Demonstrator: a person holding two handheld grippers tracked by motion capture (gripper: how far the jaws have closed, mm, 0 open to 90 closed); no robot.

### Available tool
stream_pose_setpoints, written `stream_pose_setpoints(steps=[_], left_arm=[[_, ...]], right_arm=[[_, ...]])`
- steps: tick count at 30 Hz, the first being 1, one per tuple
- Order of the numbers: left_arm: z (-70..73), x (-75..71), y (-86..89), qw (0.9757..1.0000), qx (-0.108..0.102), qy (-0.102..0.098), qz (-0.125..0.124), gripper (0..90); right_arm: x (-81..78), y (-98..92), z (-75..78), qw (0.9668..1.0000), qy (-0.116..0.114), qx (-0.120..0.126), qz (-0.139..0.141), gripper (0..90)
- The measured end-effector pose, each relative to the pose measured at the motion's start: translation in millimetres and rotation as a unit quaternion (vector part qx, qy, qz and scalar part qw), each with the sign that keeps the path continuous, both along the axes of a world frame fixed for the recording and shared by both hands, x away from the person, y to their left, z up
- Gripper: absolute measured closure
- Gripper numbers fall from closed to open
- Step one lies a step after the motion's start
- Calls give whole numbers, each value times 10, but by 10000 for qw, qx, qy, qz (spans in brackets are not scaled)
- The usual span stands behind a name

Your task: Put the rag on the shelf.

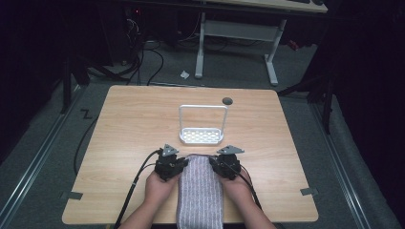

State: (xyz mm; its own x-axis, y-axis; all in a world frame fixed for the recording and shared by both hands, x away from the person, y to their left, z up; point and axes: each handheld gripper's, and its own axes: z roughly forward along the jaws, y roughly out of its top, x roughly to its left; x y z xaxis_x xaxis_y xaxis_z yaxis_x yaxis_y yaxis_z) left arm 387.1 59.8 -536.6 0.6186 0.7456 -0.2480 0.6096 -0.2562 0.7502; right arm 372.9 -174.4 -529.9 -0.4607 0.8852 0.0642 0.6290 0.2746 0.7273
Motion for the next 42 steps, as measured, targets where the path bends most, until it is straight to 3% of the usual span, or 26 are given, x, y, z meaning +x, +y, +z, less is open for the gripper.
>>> stream_pose_setpoints(steps=[1,5,6,10,12,14,15,21,24,28,31,34,38,42], left_arm=[[0,9,-8,10000,4,-6,5,801],[0,13,-2,10000,-20,15,18,805],[8,-9,7,10000,12,-77,39,805],[41,-48,18,9996,-18,-246,139,806],[91,-82,29,9991,-81,-373,185,809],[146,-114,40,9984,-201,-484,217,810],[197,-141,43,9974,-321,-609,230,810],[300,-222,11,9966,-251,-752,232,812],[381,-276,-10,9948,-202,-989,152,813],[446,-297,-9,9930,-477,-1068,154,812],[480,-317,-12,9923,-512,-1122,115,811],[569,-330,-1,9901,-587,-1271,117,811],[635,-333,23,9888,-731,-1290,169,811],[716,-358,19,9865,-711,-1468,160,811]], right_arm=[[-5,-2,-5,9999,-20,13,98,817],[-12,-20,9,9998,-72,10,197,837],[-71,-45,27,9991,-315,133,259,839],[-96,-39,79,9978,-513,63,414,840],[-139,-43,115,9968,-631,151,471,840],[-158,-42,118,9963,-691,123,489,839],[-200,-38,152,9952,-833,43,510,840],[-306,-65,248,9929,-1058,346,430,839],[-353,-69,284,9917,-1148,377,440,839],[-409,-66,347,9895,-1324,379,444,838],[-431,-55,367,9888,-1365,394,459,839],[-441,-38,436,9869,-1495,409,438,838],[-446,-33,494,9855,-1579,482,383,838],[-473,-37,588,9826,-1755,518,330,838]])
